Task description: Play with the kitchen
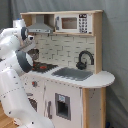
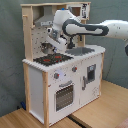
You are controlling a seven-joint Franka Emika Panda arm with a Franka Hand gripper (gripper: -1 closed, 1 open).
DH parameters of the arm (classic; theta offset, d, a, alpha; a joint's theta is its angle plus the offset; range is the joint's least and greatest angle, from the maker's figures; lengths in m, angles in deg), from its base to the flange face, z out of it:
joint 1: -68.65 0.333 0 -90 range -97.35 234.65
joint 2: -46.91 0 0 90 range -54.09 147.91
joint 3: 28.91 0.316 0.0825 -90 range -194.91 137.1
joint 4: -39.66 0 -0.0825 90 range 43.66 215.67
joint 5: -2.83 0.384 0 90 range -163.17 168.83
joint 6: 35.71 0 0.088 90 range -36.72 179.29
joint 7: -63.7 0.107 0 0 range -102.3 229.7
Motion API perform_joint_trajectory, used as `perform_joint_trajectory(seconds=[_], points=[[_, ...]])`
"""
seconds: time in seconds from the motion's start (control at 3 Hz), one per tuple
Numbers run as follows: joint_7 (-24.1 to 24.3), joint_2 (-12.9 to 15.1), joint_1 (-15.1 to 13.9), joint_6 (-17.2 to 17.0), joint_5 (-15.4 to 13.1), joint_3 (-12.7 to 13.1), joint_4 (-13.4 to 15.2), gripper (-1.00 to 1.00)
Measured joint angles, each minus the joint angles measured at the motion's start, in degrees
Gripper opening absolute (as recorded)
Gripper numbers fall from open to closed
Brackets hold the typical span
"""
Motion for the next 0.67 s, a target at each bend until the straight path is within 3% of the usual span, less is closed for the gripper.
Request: perform_joint_trajectory(seconds=[0.33, 0.67], points=[[-3.0, -3.4, -0.8, -3.3, 0.7, 0.7, 0.0, -1.00], [-5.1, -3.5, -2.5, -4.4, 2.5, 1.4, -1.6, -1.00]])
